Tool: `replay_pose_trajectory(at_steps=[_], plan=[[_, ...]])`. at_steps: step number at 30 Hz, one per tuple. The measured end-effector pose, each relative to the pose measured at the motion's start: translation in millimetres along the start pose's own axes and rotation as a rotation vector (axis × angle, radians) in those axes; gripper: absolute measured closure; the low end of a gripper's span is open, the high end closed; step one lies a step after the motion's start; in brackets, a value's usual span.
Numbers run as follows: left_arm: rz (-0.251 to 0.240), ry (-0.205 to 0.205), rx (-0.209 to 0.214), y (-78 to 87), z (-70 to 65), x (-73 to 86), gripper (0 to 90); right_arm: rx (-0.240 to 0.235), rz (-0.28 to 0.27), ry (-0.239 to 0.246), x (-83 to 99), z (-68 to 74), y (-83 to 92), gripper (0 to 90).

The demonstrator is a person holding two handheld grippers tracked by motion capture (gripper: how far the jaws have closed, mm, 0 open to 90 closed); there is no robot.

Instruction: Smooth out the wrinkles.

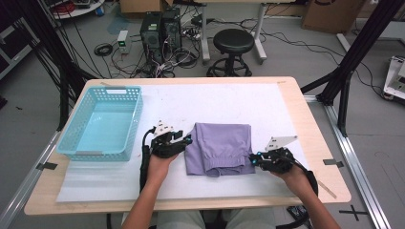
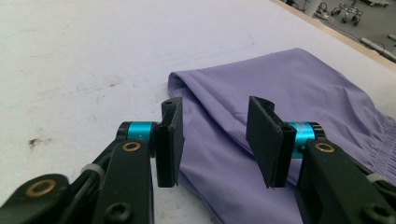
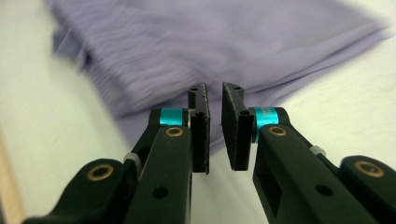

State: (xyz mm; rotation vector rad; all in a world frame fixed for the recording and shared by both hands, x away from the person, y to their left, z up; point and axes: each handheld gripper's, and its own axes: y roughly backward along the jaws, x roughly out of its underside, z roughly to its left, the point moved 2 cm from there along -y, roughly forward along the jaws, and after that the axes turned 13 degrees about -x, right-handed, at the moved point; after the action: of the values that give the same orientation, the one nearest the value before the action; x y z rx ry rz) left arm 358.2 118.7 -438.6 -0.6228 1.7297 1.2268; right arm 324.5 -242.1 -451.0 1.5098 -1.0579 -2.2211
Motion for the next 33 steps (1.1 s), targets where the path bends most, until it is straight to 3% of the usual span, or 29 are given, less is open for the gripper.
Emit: replay_pose_trajectory(at_steps=[2,6,10,12,13,14,19,21,24,27,29,33], plan=[[0.000,0.001,0.000,1.9,1.9,0.8,55.3,0.005,0.043,0.003,4.7,1.8,-3.2,81.7],[-0.010,0.010,0.006,4.4,3.4,2.0,55.3,0.054,0.051,0.026,8.7,5.7,4.2,80.7],[-0.018,0.007,0.014,5.7,2.6,3.1,53.7,0.062,-0.039,-0.004,5.7,8.6,19.9,68.6],[-0.012,-0.004,0.014,5.2,2.1,3.7,53.7,0.079,-0.088,-0.017,2.7,8.8,27.4,57.7],[-0.012,-0.004,0.014,5.2,2.1,3.7,54.8,0.079,-0.088,-0.017,2.7,8.8,27.4,57.7],[0.008,-0.024,0.002,0.5,2.2,4.8,57.5,0.086,-0.133,-0.041,1.0,8.2,33.0,55.8],[0.099,-0.039,-0.075,-20.0,5.1,9.4,64.9,0.099,-0.128,-0.049,4.2,6.5,33.9,54.4],[0.165,-0.043,-0.124,-28.3,6.6,11.9,65.7,0.100,-0.133,-0.053,5.1,5.4,35.1,54.1],[0.185,-0.037,-0.168,-30.0,7.5,11.5,64.6,0.104,-0.144,-0.056,4.8,4.7,37.2,54.1],[0.190,-0.081,-0.210,-28.2,6.7,11.8,64.7,0.106,-0.145,-0.058,5.2,4.0,37.2,54.0],[0.187,-0.069,-0.223,-24.0,8.9,12.5,62.7,0.108,-0.145,-0.060,5.6,3.6,37.7,53.7],[0.080,-0.036,-0.141,-6.6,9.9,11.0,56.2,0.126,-0.158,-0.072,6.6,0.9,43.1,50.0]])
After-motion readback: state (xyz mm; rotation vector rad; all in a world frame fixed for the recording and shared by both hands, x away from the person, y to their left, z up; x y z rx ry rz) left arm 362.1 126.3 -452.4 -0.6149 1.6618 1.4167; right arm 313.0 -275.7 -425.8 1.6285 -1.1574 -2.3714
